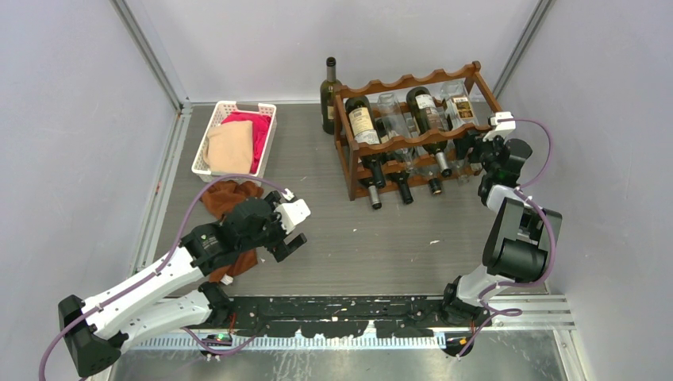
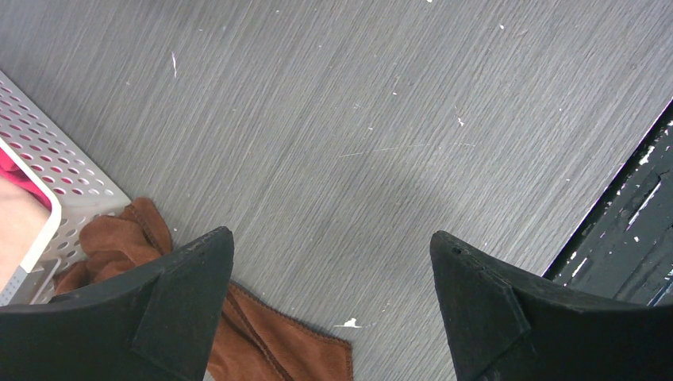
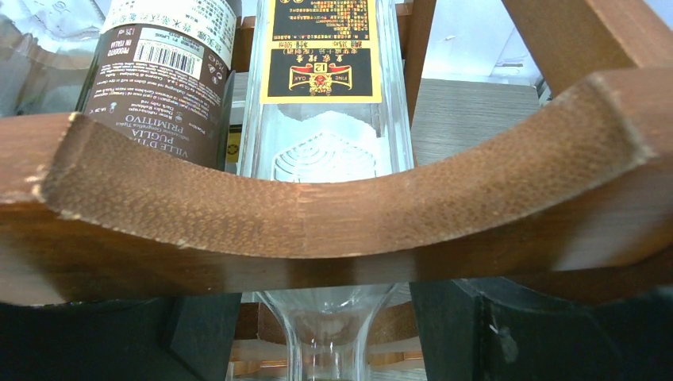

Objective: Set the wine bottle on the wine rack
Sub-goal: Place the wine bottle in the wine rack.

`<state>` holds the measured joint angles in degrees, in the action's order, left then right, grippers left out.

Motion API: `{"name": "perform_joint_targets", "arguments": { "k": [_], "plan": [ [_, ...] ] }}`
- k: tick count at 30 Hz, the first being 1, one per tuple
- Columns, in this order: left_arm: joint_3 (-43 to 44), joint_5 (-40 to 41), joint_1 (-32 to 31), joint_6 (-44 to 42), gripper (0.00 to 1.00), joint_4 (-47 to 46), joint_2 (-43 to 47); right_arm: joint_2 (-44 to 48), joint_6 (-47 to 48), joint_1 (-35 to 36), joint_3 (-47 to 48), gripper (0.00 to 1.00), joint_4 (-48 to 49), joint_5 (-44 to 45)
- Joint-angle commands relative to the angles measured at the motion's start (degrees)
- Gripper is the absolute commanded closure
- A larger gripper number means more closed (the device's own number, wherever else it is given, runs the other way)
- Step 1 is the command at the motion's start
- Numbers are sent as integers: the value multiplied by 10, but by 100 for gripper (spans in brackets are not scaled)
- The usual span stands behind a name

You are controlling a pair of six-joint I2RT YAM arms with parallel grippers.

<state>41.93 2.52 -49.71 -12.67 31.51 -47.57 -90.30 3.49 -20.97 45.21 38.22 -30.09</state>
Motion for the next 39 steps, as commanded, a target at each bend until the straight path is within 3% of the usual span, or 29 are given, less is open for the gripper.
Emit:
{"name": "perform_joint_targets", "arguments": {
  "k": [1, 15, 25, 33, 39],
  "plan": [
    [1, -1, 2, -7, 8, -25, 4, 5, -13, 9, 21, 28, 83, 48],
    [1, 0, 2, -8, 8, -25, 4, 12, -7, 10, 23, 20, 71, 52],
    [1, 0, 2, -8, 8, -24, 5, 33, 7, 10, 14, 20, 67, 41],
    [2, -3, 2, -8, 8, -23, 8, 108, 56, 3, -11, 19, -7, -2],
    [3, -3, 2, -8, 8, -22, 11, 131, 44, -40, -12, 21, -59, -36]
  ]
}}
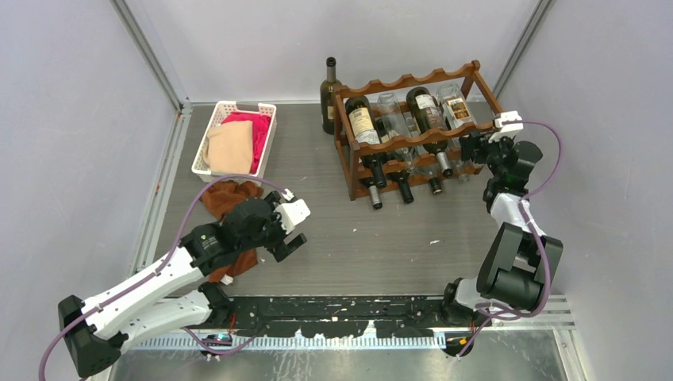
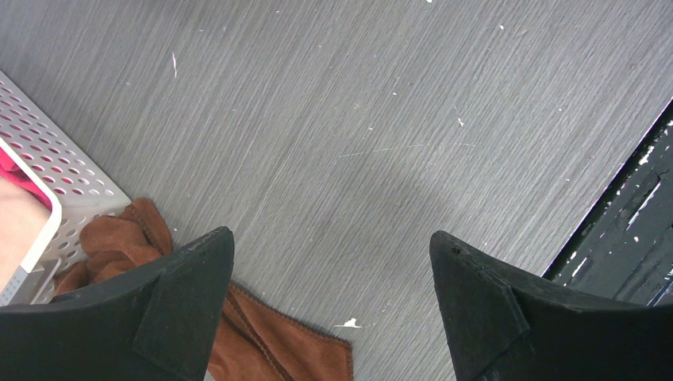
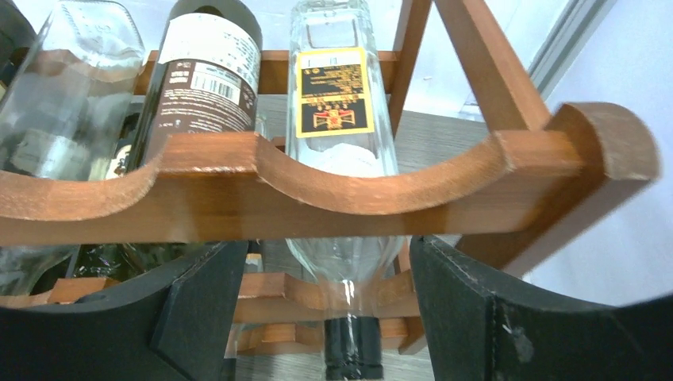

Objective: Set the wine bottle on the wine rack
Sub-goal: Place the wine bottle in the wine rack.

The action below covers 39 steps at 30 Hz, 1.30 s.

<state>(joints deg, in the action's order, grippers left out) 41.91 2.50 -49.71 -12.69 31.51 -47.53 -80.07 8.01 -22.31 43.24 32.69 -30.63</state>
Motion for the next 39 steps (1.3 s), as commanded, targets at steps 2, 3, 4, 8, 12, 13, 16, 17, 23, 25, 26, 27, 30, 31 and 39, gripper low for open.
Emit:
{"name": "perform_joint_targets", "arguments": {
  "k": [2, 3, 4, 8, 12, 13, 16, 17, 23, 25, 26, 27, 30, 31, 39],
  "plan": [
    [3, -3, 2, -8, 8, -22, 12, 38, -5, -51, 5, 22, -25, -52],
    [4, -4, 2, -8, 8, -22, 13, 44, -9, -62, 5, 22, -38, -62],
    [4, -4, 2, -8, 8, -22, 14, 50, -10, -72, 8, 22, -60, -73],
    [4, -6, 3, -7, 9, -22, 18, 74, -3, -111, 38, 30, -182, -106],
    [5, -8, 2, -8, 9, -22, 20, 67, 29, -129, 80, 50, -311, -132],
    [5, -8, 2, -8, 9, -22, 21, 61, 38, -132, 89, 57, -339, -137],
    [5, -8, 2, -8, 9, -21, 22, 36, 52, -140, 114, 79, -391, -139],
    [5, -8, 2, -8, 9, -21, 23, 24, 55, -141, 125, 84, -411, -139],
    [6, -7, 2, -9, 9, -20, 24, -49, 73, -141, 179, 90, -503, -135],
    [6, -8, 2, -8, 9, -20, 24, -60, 77, -140, 186, 91, -515, -132],
    [6, -8, 2, -9, 9, -20, 24, -63, 78, -139, 187, 91, -516, -132],
    [6, -9, 2, -9, 10, -21, 24, -66, 77, -138, 188, 91, -517, -131],
    [6, -12, 2, -9, 9, -20, 24, -79, 77, -126, 195, 91, -522, -122],
    [7, -13, 2, -9, 10, -20, 24, -83, 78, -123, 199, 91, -525, -119],
    [6, -15, 2, -8, 10, -20, 22, -87, 59, -107, 212, 91, -517, -101]
  ]
}}
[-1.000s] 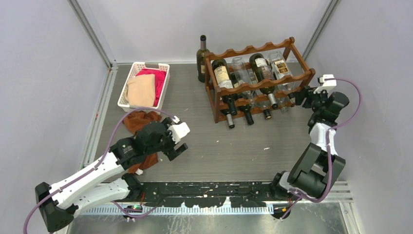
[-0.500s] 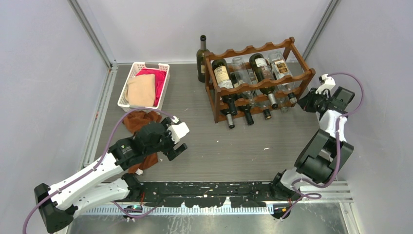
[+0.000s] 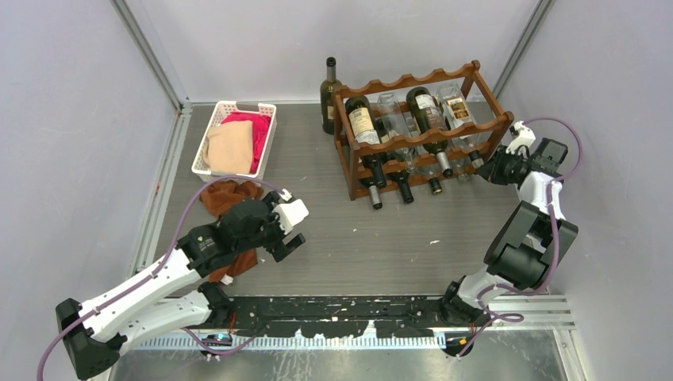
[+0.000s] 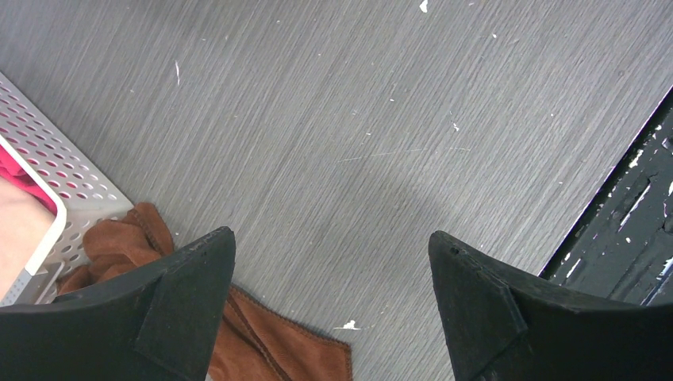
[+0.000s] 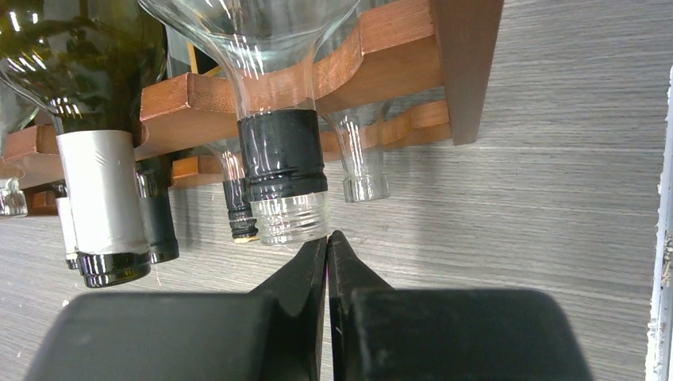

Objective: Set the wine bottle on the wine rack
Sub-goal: Place the wine bottle in the wine rack.

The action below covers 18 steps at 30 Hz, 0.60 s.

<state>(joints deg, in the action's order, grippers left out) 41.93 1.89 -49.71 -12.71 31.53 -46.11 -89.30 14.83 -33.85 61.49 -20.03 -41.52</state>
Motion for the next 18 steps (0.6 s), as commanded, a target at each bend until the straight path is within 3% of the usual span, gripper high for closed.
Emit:
{"name": "perform_joint_targets", "arguments": {
  "k": [1, 13, 18],
  "plan": [
    [6, -8, 2, -8, 10, -20, 8, 5, -11, 11, 32, 91, 12, 13],
    [6, -8, 2, -8, 10, -21, 8, -1, -32, 41, 52, 88, 15, 70],
    [5, -6, 2, -7, 10, -22, 10, 10, 54, 31, 74, 85, -88, 68]
  ]
}}
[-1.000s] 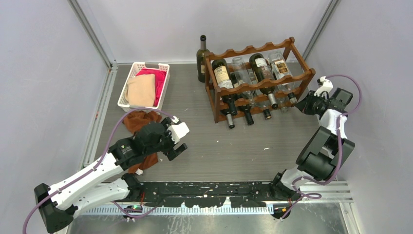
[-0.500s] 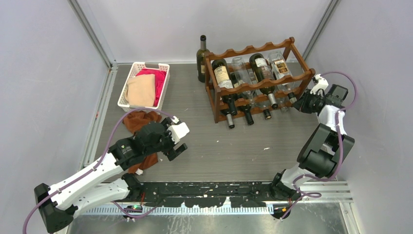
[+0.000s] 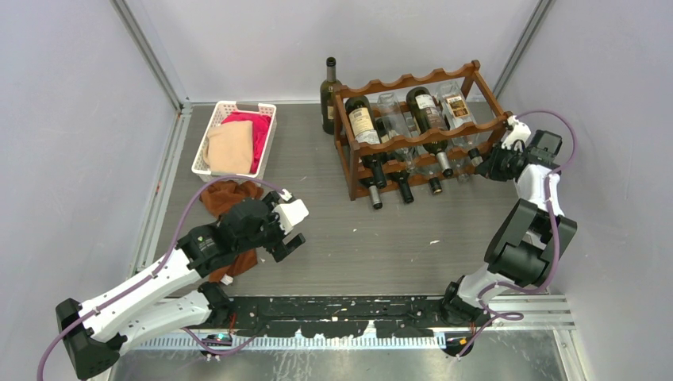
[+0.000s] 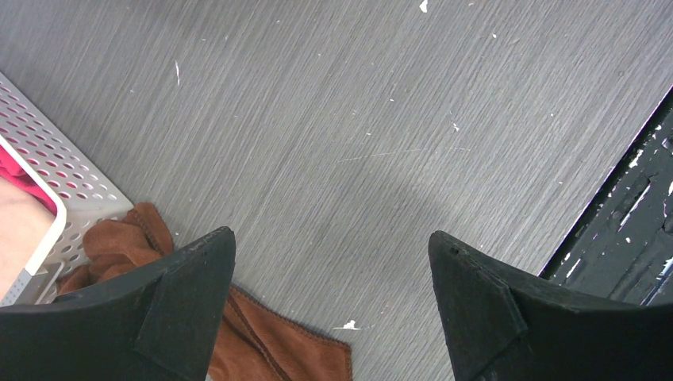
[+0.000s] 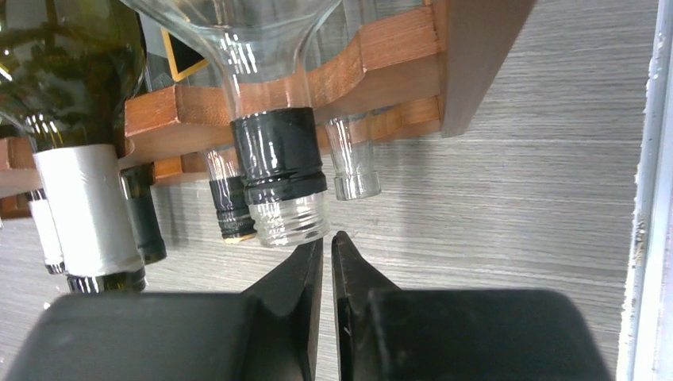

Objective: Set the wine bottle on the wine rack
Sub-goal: Place the wine bottle in the wine rack.

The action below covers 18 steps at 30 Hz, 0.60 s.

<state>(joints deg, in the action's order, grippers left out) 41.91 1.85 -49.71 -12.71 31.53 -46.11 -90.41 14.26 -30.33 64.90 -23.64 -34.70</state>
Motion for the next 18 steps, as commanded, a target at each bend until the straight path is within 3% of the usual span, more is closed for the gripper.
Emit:
{"name": "perform_joint_targets", "arguments": {
  "k": [1, 4, 8, 10, 14, 18],
  "plan": [
    [5, -5, 2, -7, 10, -23, 10, 27, 81, -8, 45, 84, -79, 3],
    [4, -4, 3, -5, 9, -27, 11, 61, 135, -12, 49, 81, -150, 15],
    [1, -31, 27, 22, 7, -62, 24, 127, 181, -12, 46, 70, -236, 14],
    [-2, -68, 57, 53, 3, -114, 31, 156, 197, -12, 53, 61, -280, -2],
    [15, -145, 135, 145, 0, -209, -4, 187, 268, -4, 85, 31, -409, -77],
    [49, -182, 198, 221, 0, -321, -75, 215, 282, -2, 83, 20, -467, -153]
  ]
}}
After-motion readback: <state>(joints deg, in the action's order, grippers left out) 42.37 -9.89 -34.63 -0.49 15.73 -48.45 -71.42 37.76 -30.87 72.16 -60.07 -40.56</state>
